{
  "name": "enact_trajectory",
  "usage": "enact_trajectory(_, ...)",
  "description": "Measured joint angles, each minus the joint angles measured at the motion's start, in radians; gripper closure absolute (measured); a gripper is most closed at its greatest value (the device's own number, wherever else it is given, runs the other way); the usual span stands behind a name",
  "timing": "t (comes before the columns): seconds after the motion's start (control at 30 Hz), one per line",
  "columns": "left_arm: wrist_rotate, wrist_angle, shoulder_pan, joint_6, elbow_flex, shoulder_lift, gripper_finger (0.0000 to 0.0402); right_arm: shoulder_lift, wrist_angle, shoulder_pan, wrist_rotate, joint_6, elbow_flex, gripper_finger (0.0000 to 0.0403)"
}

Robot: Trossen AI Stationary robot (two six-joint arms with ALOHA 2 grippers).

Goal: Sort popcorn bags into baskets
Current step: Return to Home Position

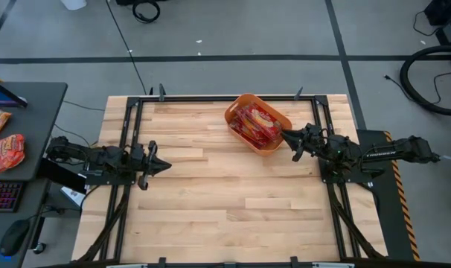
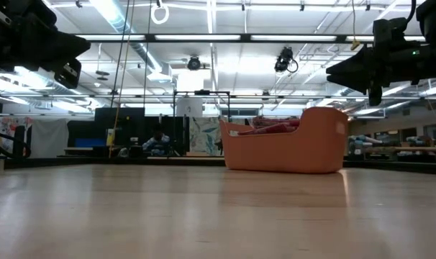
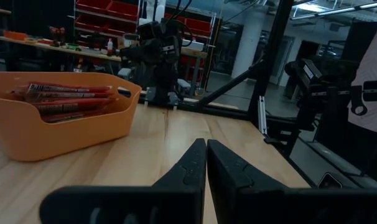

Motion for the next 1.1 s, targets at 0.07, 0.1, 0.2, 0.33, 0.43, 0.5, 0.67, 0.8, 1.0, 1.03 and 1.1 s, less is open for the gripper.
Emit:
enact_trajectory(0.07,0.0,0.0,0.0,0.0,0.0,0.0,0.0383,0.0,0.0,0.0,0.0,0.0,0.0,0.0294)
enact_trajectory(0.1,0.0,0.0,0.0,0.0,0.0,0.0,0.0383,0.0,0.0,0.0,0.0,0.0,0.0,0.0294)
enact_trajectory(0.2,0.0,0.0,0.0,0.0,0.0,0.001,0.0383,0.0,0.0,0.0,0.0,0.0,0.0,0.0294)
enact_trajectory(0.33,0.0,0.001,0.0,0.001,0.0,0.021,0.0383,0.0,0.0,0.0,0.0,0.0,0.0,0.0294)
enact_trajectory(0.43,0.0,0.001,0.0,0.001,0.0,0.026,0.0383,0.0,0.0,0.0,0.0,0.0,0.0,0.0294)
enact_trajectory(0.5,0.0,0.001,0.0,0.001,0.0,0.026,0.0383,0.0,0.0,0.0,0.0,0.0,0.0,0.0294)
enact_trajectory(0.67,0.0,0.001,0.0,0.001,0.0,0.026,0.0383,0.0,0.0,0.0,0.0,0.0,0.0,0.0294)
enact_trajectory(0.8,0.0,0.002,0.0,0.001,0.0,0.026,0.0383,0.0,0.0,0.0,0.0,0.0,0.0,0.0294)
enact_trajectory(1.0,0.0,0.002,0.0,0.001,0.0,0.026,0.0383,0.0,0.0,0.0,0.0,0.0,0.0,0.0294)
enact_trajectory(1.03,0.0,0.002,0.0,0.001,0.0,0.026,0.0383,0.0,0.0,0.0,0.0,0.0,0.0,0.0294)
enact_trajectory(1.1,0.0,0.002,0.0,0.001,0.0,0.026,0.0383,0.0,0.0,0.0,0.0,0.0,0.0,0.0294)
